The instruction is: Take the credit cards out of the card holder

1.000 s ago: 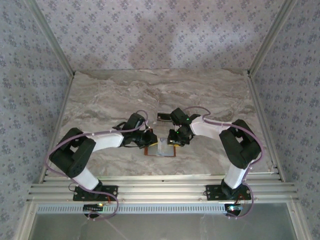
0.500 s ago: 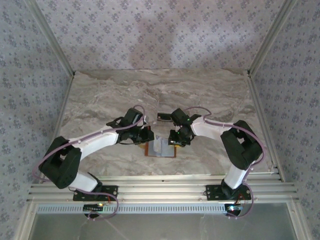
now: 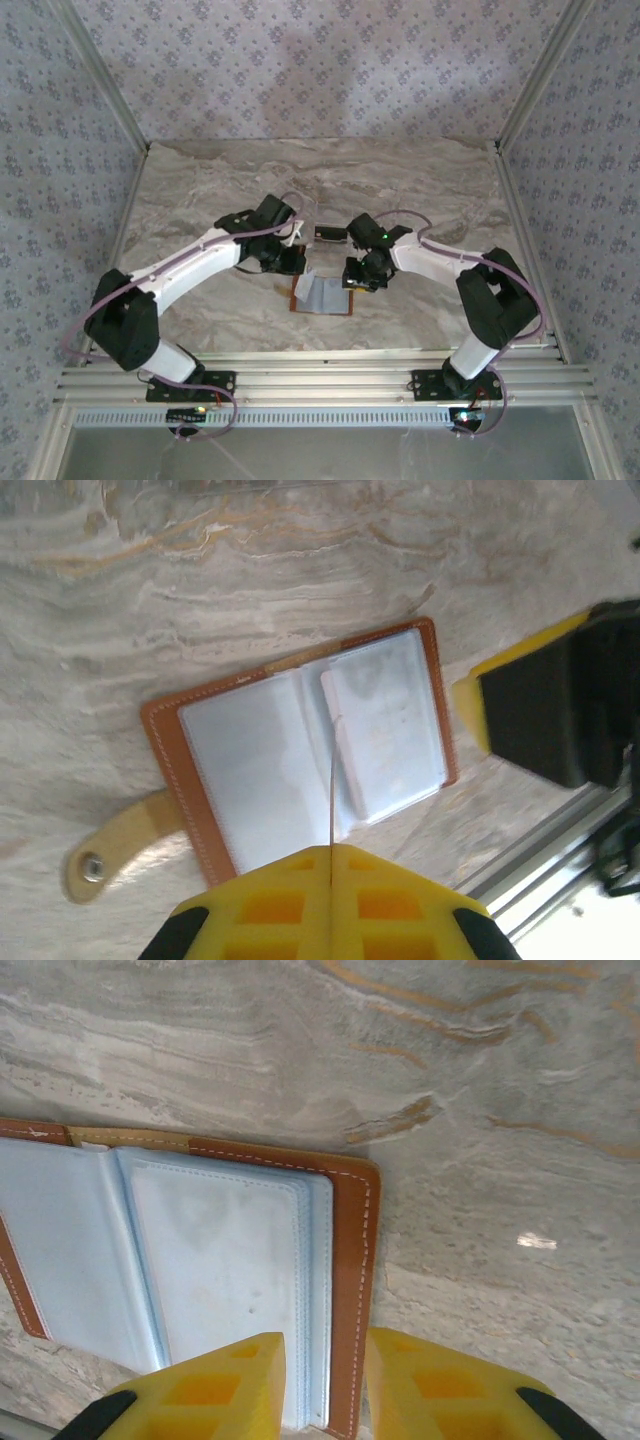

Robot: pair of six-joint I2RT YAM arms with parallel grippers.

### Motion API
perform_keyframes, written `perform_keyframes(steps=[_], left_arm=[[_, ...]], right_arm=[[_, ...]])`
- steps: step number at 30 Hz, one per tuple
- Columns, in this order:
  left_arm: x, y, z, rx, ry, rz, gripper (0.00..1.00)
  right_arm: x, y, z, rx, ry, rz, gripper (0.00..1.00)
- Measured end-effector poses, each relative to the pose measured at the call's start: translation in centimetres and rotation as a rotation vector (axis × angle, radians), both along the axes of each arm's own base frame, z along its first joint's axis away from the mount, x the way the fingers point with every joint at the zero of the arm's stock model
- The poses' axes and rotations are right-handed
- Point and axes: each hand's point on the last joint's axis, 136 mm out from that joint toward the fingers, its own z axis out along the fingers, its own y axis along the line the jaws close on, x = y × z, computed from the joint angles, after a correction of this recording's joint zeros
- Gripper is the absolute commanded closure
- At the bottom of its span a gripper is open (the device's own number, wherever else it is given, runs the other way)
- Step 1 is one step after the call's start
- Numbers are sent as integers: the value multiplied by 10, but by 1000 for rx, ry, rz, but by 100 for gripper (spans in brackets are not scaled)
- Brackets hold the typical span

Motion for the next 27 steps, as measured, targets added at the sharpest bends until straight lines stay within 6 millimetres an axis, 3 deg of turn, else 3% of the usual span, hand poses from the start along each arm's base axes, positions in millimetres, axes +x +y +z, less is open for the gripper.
perform_keyframes(steps=[9,14,21,27], left_arm=[[-21,-3,4,228,-151,-427,100],[-11,-6,16,272,-218,-601,100],[-11,-4,5,329,-271,-922,100],[10,-17,17,320,-388,-1094,100]], right_arm=[[2,-15,6,-14,1,-3,73],[3,-23,12,-18,2,-16,73],[11,-37,28,-5,-45,-37,73],[12,-47,32,-2,-60,-51,73]])
